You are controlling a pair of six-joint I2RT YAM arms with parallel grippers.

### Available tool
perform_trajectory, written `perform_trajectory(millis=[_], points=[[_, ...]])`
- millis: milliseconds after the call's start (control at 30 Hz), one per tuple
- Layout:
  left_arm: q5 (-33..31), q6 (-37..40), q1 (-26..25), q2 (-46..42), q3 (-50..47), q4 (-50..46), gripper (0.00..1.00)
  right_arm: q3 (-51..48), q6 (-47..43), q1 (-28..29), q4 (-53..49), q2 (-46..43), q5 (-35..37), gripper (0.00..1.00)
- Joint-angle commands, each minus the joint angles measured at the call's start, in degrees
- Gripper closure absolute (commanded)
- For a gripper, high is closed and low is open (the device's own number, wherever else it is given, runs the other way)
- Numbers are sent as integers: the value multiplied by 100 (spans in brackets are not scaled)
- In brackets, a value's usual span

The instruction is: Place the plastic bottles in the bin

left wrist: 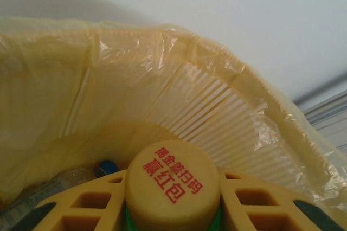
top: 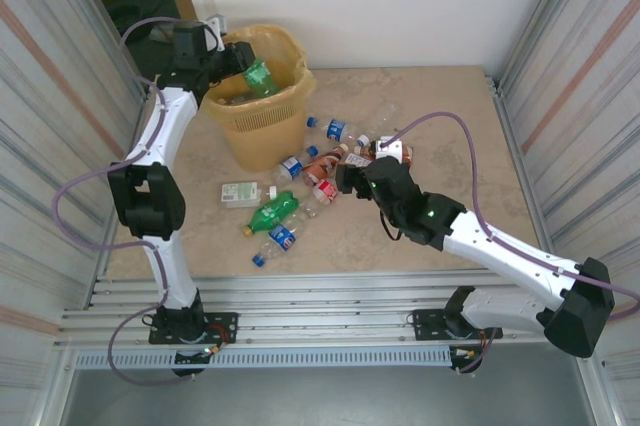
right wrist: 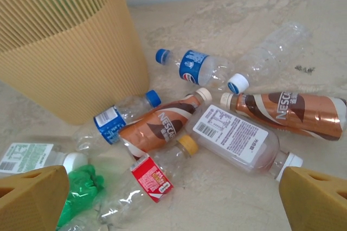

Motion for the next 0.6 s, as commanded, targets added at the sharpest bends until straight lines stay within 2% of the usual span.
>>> perform_trajectory(millis=[0,100,233,567], points=[[60,181,-28,70,294,-59,54,204,283,-80,-223,23,149,2],[21,240,-37,99,397,-151,40,201,353,-143,-310,20,121,2],[-63,340,-48,-11,505,-239,31,207,450,-180,-434,30,121,2],[-494,709,-53,-762,448,-405,25,318,692,-266,-701,248,104,2]])
